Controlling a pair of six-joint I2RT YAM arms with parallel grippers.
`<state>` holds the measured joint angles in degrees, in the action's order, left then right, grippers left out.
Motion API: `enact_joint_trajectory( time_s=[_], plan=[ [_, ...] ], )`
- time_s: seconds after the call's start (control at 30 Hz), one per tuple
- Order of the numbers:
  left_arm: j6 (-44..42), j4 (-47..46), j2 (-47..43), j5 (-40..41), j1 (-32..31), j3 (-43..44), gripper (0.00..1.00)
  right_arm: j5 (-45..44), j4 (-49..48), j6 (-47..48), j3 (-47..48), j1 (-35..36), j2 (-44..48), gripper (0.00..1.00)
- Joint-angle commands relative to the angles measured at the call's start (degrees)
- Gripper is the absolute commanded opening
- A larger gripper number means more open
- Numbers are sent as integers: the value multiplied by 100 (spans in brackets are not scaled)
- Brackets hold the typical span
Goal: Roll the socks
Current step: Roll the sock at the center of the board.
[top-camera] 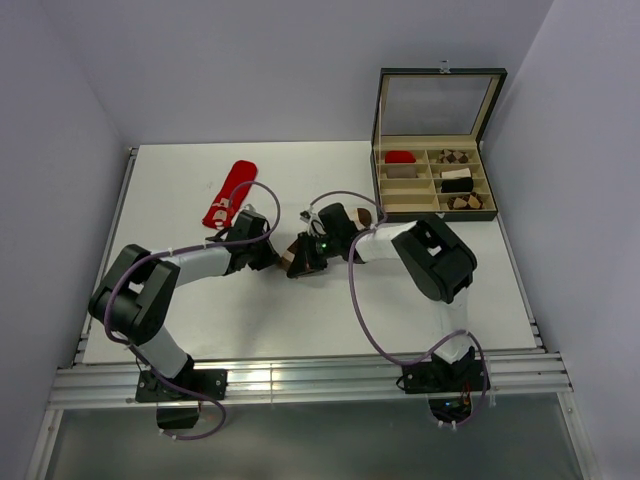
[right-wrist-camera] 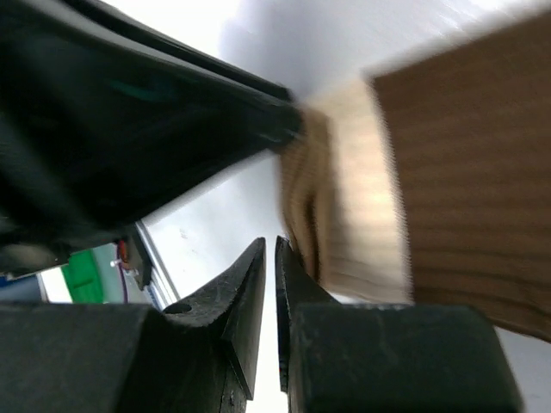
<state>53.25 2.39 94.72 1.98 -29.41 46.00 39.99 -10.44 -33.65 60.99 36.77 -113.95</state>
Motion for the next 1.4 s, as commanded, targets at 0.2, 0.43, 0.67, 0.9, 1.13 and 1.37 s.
enact_joint_trajectory(
  time_s=[0.2, 0.43, 0.67, 0.9, 1.13, 1.37],
  plan=[
    [-228, 639, 284, 215, -47, 50, 24, -26, -416, -291, -500, -460, -74, 17],
    [-307, 701, 293, 303, -47, 172, 23, 220, -126, 112, -457, -461, 248, 18],
    [-553, 798, 302, 347, -47, 339, 23, -1035, 622, 1834, -527, -189, 1515, 30],
    [-966, 938, 275, 347, -47, 506, 23, -2741, 605, 3293, -545, 636, 1780, 35],
    [-1063, 921, 398, 163, -47, 594, 23, -3664, 455, 3734, -342, 1279, 1473, 36],
    [-1133, 973, 442, 171, -47, 656, 23, -3990, 358, 3936, -255, 1595, 1358, 36]
  ],
)
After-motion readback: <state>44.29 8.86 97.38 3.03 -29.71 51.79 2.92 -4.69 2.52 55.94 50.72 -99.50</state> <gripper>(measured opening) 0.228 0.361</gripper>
